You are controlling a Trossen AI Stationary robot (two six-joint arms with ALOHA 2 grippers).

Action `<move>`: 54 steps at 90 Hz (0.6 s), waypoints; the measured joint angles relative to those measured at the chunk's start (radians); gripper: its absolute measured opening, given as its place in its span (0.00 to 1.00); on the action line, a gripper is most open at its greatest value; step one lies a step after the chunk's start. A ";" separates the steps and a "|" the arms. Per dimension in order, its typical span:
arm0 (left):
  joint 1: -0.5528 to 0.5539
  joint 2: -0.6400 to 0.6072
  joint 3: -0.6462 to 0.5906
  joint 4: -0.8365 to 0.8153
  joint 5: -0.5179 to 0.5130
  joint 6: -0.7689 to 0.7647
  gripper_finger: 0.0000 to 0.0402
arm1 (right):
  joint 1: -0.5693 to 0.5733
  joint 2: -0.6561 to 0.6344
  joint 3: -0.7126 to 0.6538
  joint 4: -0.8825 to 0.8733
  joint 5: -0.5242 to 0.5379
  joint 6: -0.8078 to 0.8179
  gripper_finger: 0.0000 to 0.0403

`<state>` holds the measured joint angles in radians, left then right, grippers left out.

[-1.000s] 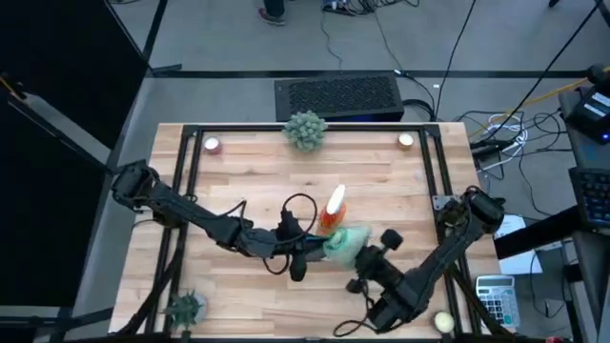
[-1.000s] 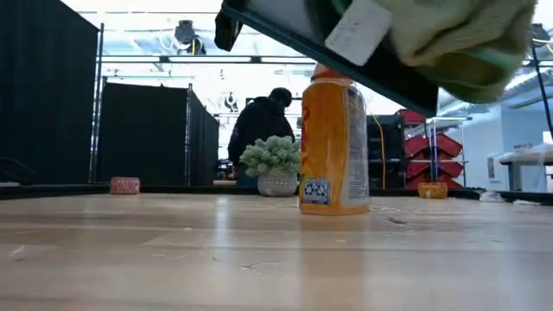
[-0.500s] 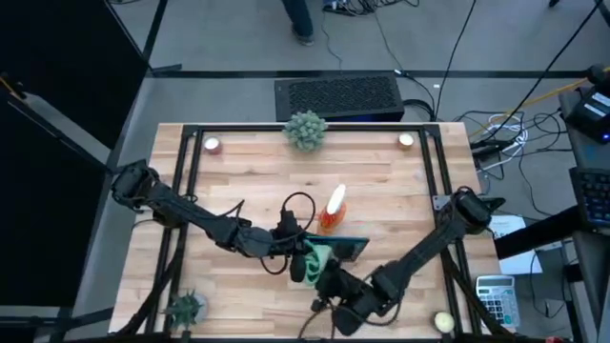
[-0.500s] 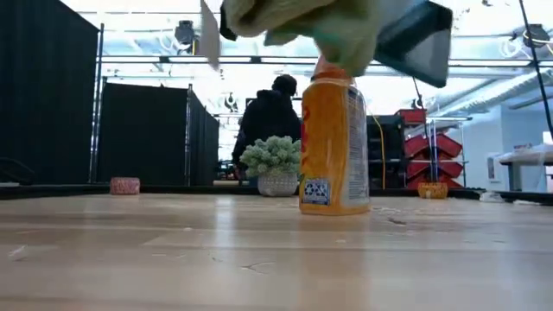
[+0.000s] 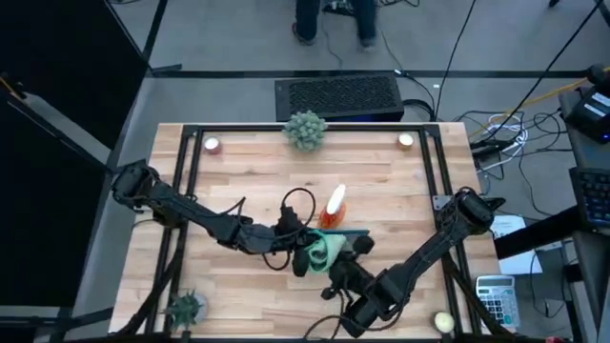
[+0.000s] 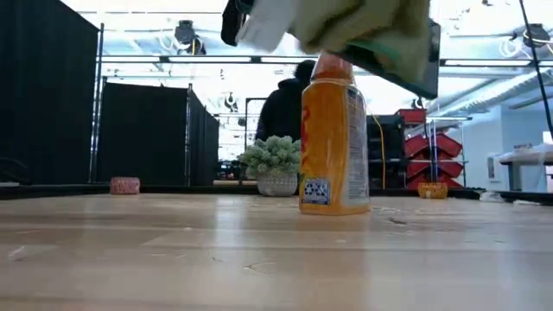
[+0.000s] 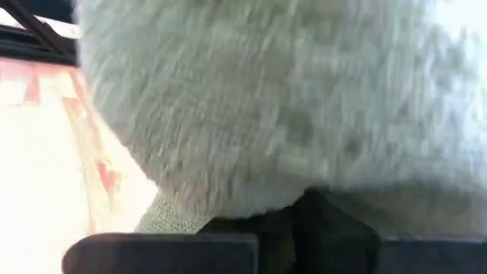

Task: Apply microfiber cloth
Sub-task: Wipe the front of the blue tablet with the green microfiber cloth

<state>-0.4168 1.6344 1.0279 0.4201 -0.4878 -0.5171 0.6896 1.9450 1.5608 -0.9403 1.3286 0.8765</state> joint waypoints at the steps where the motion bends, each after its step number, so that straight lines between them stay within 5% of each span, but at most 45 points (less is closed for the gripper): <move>1: 0.000 0.000 0.000 0.000 0.000 0.000 0.03 | 0.002 0.000 0.000 -0.023 0.000 0.025 0.01; 13: -0.001 0.001 -0.002 -0.012 -0.001 -0.001 0.03 | 0.028 -0.003 0.000 -0.270 -0.051 0.263 0.01; 30: -0.006 0.002 -0.002 -0.038 0.027 -0.001 0.03 | 0.098 -0.005 0.000 -0.434 -0.317 0.361 0.01; 41: -0.010 0.001 -0.001 -0.021 0.054 -0.005 0.03 | 0.146 -0.006 0.059 -0.306 -0.298 0.296 0.01; 54: -0.007 0.000 0.000 -0.009 0.042 -0.004 0.03 | 0.098 -0.007 0.068 0.057 -0.161 -0.103 0.01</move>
<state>-0.4240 1.6341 1.0279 0.4113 -0.4458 -0.5214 0.7874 1.9381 1.6287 -0.8837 1.1671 0.7730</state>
